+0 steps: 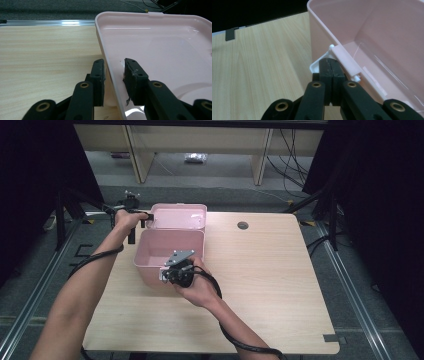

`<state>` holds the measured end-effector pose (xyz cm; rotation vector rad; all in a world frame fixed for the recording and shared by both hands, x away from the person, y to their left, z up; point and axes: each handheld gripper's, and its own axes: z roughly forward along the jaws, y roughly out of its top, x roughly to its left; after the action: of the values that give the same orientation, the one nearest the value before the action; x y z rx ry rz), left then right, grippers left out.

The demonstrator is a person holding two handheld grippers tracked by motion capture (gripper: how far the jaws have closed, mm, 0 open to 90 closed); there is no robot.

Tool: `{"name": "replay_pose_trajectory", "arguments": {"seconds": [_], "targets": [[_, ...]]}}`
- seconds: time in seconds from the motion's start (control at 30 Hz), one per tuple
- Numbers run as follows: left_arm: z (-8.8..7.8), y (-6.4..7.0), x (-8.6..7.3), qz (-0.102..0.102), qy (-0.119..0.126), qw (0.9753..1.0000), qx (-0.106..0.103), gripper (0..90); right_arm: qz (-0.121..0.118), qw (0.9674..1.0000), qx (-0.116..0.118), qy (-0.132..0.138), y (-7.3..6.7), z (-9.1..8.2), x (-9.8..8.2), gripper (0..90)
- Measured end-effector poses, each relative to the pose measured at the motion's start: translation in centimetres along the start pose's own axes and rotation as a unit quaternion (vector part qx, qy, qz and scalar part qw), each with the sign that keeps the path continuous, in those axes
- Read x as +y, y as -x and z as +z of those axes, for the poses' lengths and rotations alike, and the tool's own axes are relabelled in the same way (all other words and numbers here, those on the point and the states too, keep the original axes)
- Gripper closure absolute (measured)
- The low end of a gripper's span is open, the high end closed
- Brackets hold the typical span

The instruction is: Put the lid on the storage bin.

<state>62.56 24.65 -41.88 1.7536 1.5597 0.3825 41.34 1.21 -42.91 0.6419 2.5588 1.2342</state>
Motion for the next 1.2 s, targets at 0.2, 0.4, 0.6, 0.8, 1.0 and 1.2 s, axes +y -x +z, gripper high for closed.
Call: {"name": "replay_pose_trajectory", "arguments": {"seconds": [0.2,0.4,0.6,0.8,1.0,1.2], "targets": [[0.09,0.19,0.09,0.002,-0.007,1.0000,-0.005,68.2,0.001,1.0000,0.001,-0.001,-0.04,-0.01,-0.03,90.0],[0.06,0.26,0.11,0.000,-0.006,1.0000,-0.001,68.2,0.001,1.0000,0.004,0.001,0.05,0.00,-0.06,90.0],[-0.22,0.13,0.21,0.015,-0.006,0.9998,0.012,81.7,-0.003,1.0000,0.001,-0.003,0.00,0.02,0.04,90.0],[-0.15,0.28,0.25,0.002,-0.011,0.9998,0.016,82.6,0.000,1.0000,0.002,-0.002,0.01,0.00,0.02,90.0],[-0.25,0.59,0.35,-0.009,-0.007,0.9996,0.027,84.7,0.000,1.0000,0.001,0.000,-0.01,0.03,-0.05,90.0],[-0.41,0.89,0.43,0.000,-0.002,0.9994,0.033,85.9,-0.001,1.0000,0.001,-0.004,0.00,0.04,0.04,90.0]]}}
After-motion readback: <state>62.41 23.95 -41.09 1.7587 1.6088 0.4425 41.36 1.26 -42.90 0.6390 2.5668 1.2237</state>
